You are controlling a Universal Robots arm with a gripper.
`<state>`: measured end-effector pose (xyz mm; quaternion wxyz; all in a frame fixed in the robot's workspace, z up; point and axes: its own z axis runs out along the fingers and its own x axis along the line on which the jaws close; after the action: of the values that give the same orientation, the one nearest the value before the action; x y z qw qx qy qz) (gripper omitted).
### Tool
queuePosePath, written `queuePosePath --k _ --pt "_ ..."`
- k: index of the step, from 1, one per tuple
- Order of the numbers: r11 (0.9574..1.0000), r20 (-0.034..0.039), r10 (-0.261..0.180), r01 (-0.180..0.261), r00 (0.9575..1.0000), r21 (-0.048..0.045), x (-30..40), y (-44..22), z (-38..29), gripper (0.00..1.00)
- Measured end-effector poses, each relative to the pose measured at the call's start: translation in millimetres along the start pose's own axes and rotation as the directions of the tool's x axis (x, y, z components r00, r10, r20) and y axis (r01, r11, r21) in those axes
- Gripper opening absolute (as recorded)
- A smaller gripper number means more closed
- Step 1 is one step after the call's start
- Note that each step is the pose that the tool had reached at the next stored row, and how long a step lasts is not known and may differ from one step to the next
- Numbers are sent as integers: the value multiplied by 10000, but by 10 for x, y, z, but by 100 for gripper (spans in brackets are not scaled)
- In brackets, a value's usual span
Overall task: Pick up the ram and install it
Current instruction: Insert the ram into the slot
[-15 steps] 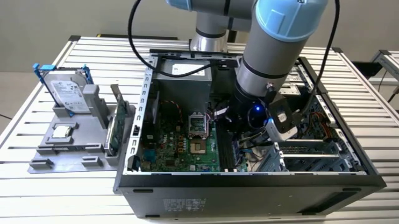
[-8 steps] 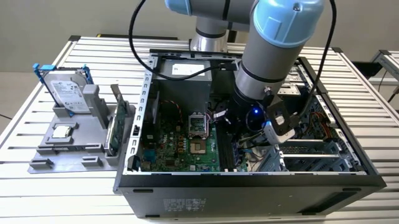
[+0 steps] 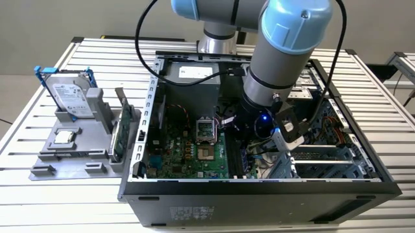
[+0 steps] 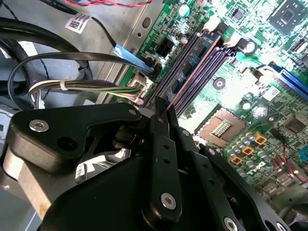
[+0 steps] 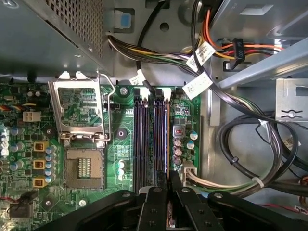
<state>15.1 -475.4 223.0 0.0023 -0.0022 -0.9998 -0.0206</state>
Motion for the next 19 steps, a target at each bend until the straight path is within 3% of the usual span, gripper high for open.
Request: queuePosePath --k 9,19 --pt "10000 0 0 0 10000 -1 -24 18 62 0" --pt "10000 -2 -1 1 10000 -3 -26 37 65 0"
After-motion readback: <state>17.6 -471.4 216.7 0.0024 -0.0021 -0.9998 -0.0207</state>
